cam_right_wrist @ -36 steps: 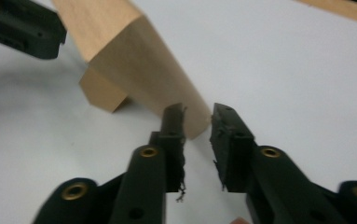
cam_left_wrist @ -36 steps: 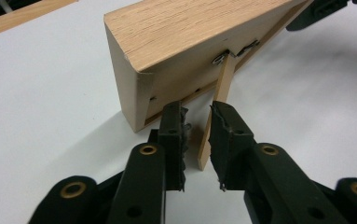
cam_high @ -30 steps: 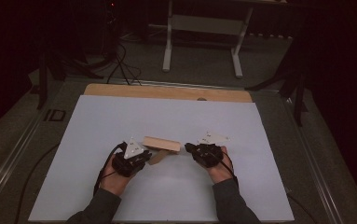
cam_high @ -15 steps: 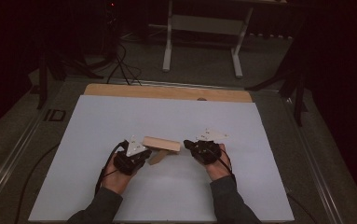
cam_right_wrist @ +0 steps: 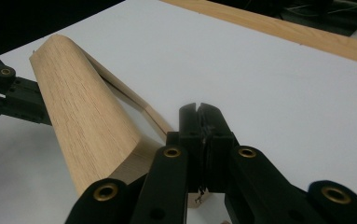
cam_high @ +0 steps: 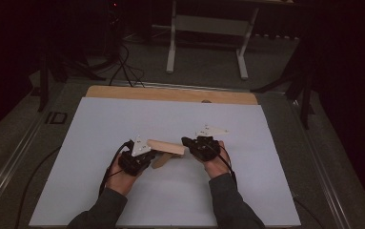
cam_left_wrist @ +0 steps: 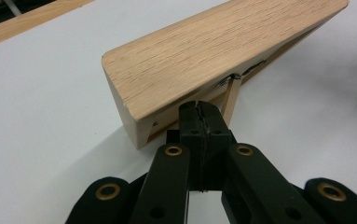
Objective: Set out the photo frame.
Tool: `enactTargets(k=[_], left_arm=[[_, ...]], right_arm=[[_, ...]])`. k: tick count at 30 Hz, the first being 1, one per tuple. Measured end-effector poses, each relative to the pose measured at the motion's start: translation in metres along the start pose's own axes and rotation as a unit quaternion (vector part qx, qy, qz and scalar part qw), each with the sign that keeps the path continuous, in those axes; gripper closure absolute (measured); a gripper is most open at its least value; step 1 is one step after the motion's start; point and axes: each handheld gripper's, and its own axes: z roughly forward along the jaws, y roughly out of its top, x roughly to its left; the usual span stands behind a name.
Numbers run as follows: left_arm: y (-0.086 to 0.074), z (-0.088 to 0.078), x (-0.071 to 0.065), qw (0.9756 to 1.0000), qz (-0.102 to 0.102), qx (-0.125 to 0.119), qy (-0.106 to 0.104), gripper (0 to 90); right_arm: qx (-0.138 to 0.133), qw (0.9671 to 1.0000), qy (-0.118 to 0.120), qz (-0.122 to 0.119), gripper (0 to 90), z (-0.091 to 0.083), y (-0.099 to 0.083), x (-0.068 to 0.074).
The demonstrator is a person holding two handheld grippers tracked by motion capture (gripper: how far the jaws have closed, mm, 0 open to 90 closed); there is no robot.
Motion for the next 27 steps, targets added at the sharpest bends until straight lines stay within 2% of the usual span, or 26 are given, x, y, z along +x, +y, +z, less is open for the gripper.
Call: enactTargets(k=[8,27], left_arm=[[0.0031,0.0022,-0.0005,1.0,0.002,0.002,0.0,89.6],[0.0096,0.0047,-0.009,0.9999,0.009,-0.001,-0.009,89.5]], right_arm=[[-0.001,0.9999,0.015,0.007,88.4,0.0013,-0.0006,-0.0011],[-0.002,0.9998,0.018,-0.003,89.1,-0.0028,-0.0006,0.0018]])
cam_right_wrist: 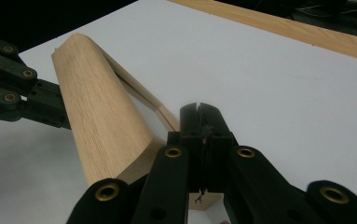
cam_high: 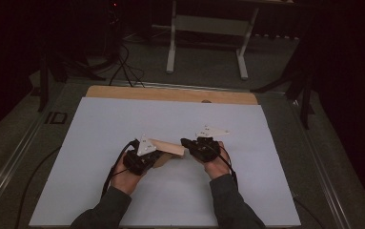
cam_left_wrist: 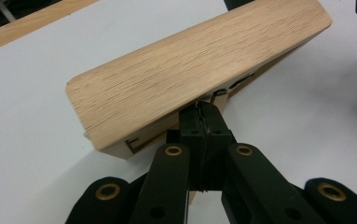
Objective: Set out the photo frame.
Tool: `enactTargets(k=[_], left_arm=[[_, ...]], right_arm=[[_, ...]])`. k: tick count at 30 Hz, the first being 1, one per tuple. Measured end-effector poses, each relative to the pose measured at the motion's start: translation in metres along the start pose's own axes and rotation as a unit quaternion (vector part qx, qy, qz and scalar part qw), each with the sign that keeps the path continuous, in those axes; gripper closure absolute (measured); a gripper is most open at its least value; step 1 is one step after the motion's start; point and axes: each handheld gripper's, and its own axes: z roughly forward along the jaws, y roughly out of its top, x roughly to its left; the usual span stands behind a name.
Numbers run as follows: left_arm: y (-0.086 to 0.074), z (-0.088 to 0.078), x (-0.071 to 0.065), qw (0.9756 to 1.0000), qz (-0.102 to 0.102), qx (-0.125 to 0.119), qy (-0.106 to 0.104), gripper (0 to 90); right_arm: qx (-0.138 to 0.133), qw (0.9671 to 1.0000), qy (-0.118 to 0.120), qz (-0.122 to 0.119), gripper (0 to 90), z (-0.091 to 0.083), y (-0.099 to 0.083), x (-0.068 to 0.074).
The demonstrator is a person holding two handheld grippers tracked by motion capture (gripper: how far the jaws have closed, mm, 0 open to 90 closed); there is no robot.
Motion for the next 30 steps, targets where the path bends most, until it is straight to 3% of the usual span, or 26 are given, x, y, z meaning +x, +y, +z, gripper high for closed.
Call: enactTargets(k=[30], left_arm=[[0.007,0.011,-0.007,0.9998,0.008,0.012,-0.012,89.5]], right_arm=[[-0.004,0.9999,0.005,-0.009,89.5,-0.007,-0.007,0.004]])
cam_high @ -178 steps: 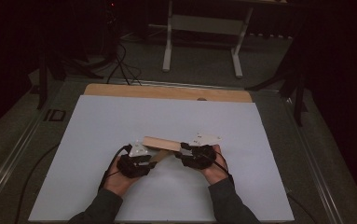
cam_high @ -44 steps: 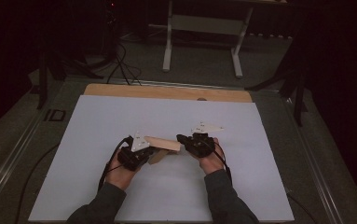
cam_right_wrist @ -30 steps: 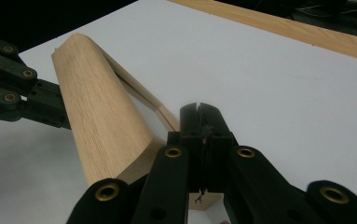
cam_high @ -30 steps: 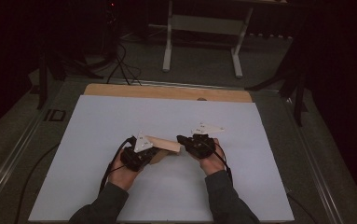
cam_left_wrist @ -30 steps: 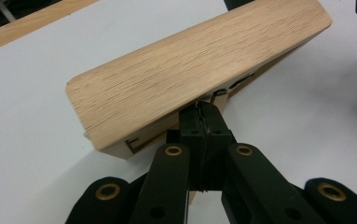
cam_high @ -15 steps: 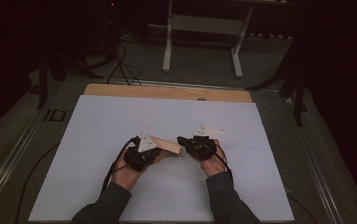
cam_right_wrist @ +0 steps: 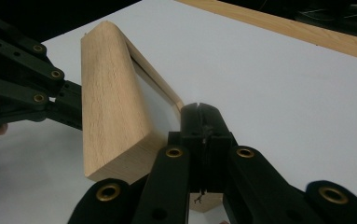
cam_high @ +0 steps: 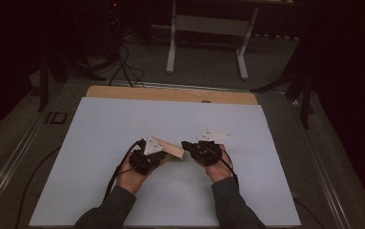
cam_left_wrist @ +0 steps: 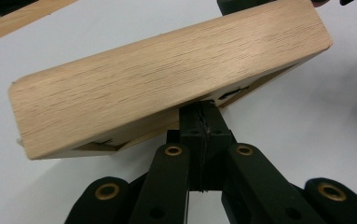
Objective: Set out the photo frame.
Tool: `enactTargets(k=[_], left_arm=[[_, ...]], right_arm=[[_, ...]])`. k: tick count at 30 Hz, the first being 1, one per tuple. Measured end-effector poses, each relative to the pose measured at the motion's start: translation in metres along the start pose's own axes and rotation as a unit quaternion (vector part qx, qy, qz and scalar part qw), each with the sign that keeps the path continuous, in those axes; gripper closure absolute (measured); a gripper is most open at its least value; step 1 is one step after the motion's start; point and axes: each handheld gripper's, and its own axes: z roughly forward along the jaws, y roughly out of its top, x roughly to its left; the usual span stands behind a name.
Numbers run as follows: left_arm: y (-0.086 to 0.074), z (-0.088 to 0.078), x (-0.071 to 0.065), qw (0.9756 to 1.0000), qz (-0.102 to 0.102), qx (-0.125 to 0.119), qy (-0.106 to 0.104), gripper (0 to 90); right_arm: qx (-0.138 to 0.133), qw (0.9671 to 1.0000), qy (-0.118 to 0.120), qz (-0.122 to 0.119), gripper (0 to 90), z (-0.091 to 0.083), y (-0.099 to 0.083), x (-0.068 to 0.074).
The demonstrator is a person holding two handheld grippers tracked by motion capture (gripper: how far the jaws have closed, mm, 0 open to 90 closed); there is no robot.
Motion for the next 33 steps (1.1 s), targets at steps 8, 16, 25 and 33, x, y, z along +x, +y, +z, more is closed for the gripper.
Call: enactTargets(k=[8,16,25,33], left_arm=[[0.001,0.002,0.002,1.0,-0.004,0.0,0.003,89.5],[0.001,0.004,0.006,0.9999,-0.007,0.002,0.008,89.4],[0.0,0.006,0.01,0.9998,-0.013,0.0,0.013,89.4],[0.0,0.008,0.014,0.9996,-0.021,-0.002,0.019,89.5]], right_arm=[[0.003,1.0,0.004,-0.003,89.5,0.0,-0.002,0.002],[0.008,0.9999,0.006,-0.004,89.3,0.001,-0.007,0.005],[0.019,0.9997,0.007,-0.01,89.1,0.002,-0.013,0.008],[0.027,0.9993,0.014,-0.021,89.0,0.006,-0.016,0.014]])
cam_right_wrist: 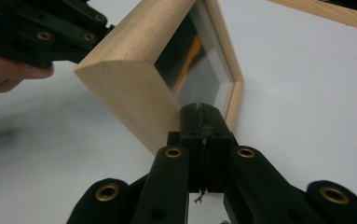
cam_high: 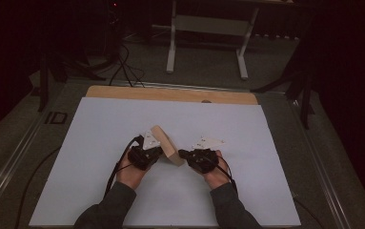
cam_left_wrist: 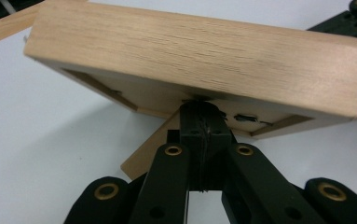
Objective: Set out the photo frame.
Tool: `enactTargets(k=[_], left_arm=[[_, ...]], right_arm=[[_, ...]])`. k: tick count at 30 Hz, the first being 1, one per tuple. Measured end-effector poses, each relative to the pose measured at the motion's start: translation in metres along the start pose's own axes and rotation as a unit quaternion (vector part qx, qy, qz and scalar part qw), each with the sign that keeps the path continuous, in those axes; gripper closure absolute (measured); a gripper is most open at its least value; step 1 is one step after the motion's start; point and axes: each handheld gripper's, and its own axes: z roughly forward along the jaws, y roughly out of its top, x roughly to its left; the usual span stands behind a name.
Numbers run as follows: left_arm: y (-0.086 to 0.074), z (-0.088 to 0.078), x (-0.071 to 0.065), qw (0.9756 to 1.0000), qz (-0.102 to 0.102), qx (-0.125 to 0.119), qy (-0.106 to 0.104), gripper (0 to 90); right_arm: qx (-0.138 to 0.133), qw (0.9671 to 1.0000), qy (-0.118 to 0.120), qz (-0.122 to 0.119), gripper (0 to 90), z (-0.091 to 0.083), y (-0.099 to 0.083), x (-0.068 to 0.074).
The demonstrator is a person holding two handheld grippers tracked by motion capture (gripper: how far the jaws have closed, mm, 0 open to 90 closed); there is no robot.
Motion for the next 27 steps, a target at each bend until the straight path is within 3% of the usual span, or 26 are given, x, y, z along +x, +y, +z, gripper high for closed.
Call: enactTargets(k=[27], left_arm=[[-0.002,0.006,0.013,0.9998,-0.017,-0.003,-0.01,89.5]], right_arm=[[0.006,0.9997,0.019,-0.013,89.2,0.007,0.0,0.015]])
